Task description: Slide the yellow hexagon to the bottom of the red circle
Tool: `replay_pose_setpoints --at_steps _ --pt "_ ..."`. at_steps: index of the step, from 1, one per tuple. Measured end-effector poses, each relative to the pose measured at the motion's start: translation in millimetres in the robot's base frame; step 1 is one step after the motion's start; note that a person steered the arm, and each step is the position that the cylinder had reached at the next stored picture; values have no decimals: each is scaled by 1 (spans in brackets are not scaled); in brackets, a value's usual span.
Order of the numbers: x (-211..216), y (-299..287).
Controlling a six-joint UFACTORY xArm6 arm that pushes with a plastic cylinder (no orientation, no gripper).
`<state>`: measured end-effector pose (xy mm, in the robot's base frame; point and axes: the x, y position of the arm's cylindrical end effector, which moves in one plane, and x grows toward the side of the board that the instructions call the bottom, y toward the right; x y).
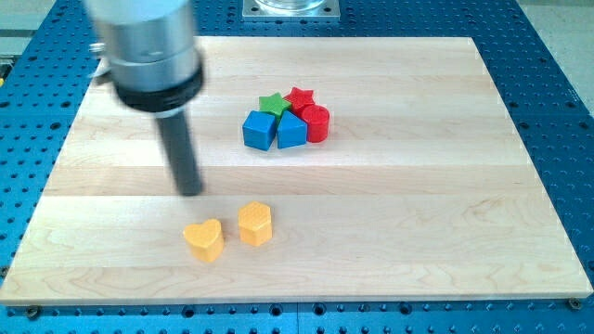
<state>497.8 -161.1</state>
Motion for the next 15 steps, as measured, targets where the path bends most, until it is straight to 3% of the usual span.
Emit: replay_pose_setpoints --at_steps 1,2,4,5,6,8,9,11,12,14,15 --pt "74 -40" --pt "110 -9" --pt "36 122" --pt "68 106" --pt "82 127" --pt "43 223" --pt "8 195" --pt "18 143" --pt "-5 133" --pt "-8 91" --pt "-26 106"
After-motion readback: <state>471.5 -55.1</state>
